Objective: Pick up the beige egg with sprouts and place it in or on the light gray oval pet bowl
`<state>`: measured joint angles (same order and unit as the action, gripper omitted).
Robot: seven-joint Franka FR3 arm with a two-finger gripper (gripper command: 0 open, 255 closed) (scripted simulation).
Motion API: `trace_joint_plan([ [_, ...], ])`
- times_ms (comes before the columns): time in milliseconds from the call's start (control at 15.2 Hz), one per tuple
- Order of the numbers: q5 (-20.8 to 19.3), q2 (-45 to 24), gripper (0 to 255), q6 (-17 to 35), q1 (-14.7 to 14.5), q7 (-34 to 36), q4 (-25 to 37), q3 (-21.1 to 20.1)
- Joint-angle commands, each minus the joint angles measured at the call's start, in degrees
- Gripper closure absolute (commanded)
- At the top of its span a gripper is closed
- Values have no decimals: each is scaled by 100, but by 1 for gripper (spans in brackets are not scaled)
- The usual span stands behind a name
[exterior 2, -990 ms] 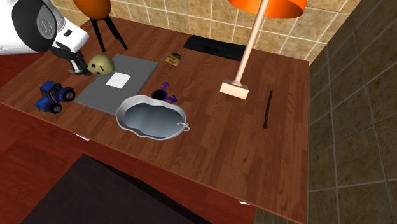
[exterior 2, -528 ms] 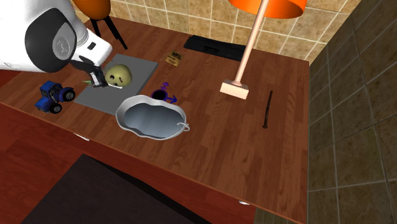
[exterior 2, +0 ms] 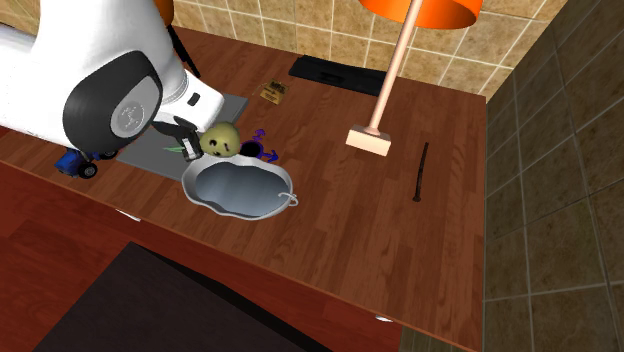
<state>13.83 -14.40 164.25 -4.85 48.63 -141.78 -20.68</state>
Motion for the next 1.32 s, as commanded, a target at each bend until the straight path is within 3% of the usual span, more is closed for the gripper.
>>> trace_joint_plan([
  [0,296,233,255,-40,393,-522,-241,-142],
  [198,641,413,255,-62,800,-1149,-474,-232],
  [990,455,-832,255,970,632,-1237,-280,-29],
  [1254,460,-831,255,969,629,-1240,-280,-27],
])
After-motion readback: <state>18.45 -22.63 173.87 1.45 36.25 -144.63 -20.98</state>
